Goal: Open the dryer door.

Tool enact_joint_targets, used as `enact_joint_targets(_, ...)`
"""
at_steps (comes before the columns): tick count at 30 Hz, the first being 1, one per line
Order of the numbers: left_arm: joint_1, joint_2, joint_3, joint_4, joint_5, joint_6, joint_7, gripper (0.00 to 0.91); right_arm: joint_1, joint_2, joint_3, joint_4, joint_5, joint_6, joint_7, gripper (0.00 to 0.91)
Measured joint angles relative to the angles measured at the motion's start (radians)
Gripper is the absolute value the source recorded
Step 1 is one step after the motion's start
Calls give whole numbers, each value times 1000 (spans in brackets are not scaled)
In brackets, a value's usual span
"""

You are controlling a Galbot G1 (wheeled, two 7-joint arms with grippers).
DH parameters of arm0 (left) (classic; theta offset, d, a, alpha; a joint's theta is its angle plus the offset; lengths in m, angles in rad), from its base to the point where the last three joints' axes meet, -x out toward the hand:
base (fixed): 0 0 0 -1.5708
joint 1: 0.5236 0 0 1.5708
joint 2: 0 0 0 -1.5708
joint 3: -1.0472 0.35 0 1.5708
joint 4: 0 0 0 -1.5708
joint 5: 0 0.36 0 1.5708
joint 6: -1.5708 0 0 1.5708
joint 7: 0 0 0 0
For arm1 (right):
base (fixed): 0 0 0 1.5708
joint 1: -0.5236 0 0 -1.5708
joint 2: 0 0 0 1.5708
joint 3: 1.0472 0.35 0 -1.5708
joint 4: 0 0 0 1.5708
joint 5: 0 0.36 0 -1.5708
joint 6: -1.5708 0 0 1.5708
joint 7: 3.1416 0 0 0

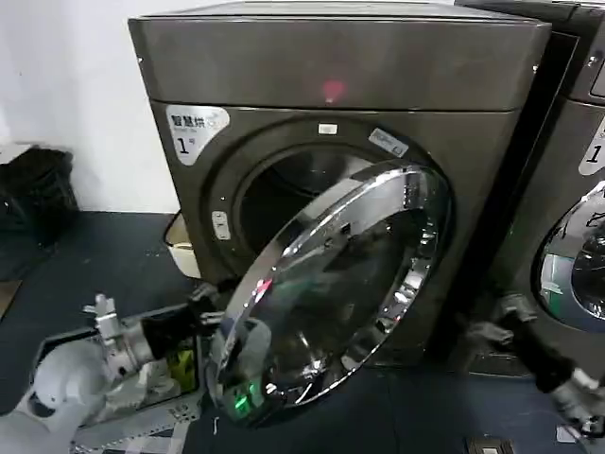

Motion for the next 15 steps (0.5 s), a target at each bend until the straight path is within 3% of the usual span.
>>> enact_joint_targets(2, -4, 7, 27, -16, 3, -1, -3, 907, -20, -6, 28, 13, -49, -2, 110, 907)
enact_joint_targets(8, -35, 31, 121, -44, 0, -34, -13, 907, -41, -10, 137, 31, -92, -33, 358, 907)
enact_joint_targets(15, -82, 34, 245, -59, -27, -78, -46, 907, -41, -42, 271, -5, -140, -44, 509, 907)
